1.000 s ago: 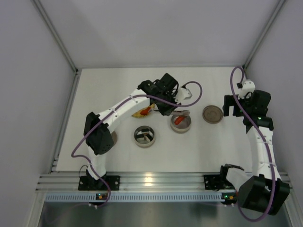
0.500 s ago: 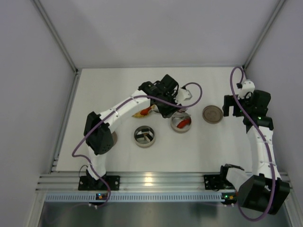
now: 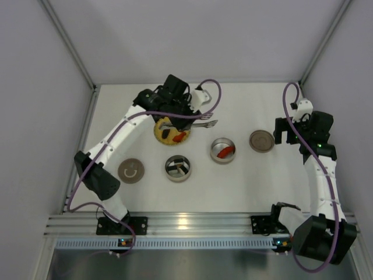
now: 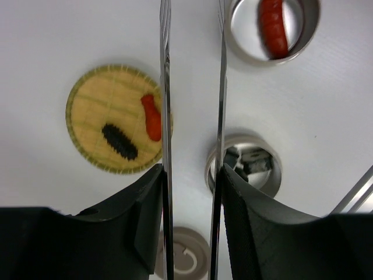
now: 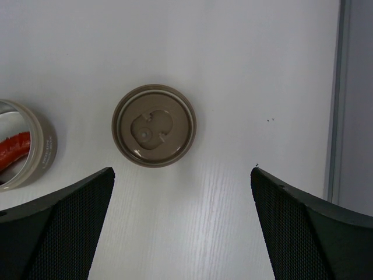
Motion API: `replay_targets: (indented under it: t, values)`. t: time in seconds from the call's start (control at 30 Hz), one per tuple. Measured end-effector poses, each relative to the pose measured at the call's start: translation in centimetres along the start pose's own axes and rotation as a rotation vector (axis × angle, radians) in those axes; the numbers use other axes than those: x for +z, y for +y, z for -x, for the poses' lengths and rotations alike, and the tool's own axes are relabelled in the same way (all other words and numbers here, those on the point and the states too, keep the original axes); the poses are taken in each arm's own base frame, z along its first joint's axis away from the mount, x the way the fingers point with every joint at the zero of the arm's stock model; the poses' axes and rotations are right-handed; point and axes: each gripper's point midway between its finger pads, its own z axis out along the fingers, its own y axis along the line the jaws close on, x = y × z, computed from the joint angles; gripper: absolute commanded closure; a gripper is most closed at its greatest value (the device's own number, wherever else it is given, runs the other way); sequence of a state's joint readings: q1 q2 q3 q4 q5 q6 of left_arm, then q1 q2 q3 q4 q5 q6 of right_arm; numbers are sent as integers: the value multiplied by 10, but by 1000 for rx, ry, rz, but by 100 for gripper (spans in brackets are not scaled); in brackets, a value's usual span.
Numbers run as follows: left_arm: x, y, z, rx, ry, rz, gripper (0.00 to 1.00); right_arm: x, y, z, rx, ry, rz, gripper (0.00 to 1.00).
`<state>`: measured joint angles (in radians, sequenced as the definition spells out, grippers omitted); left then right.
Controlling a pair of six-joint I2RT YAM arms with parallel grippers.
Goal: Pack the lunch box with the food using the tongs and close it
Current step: Place the fake food in the packing box, then pick up the fake food from the plate.
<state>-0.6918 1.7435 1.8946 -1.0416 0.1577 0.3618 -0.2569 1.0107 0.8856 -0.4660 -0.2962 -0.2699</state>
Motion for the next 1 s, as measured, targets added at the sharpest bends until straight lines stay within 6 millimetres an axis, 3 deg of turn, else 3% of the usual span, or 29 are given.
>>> replay_targets:
  t: [0.23,0.4,0.63,1.0]
  values:
    - [-30,65,-91,-182,142,74,51,3,4,-2,6,9,28,1]
    - [-24,65,-133,-228,244,35,50,5,6,-4,11,16,43,1]
    - [-17,55,-139,-236,265,-28,49,7,7,-7,14,26,47,1]
    - [4,58,-152,-257,318,-60,49,10,7,-10,19,39,52,1]
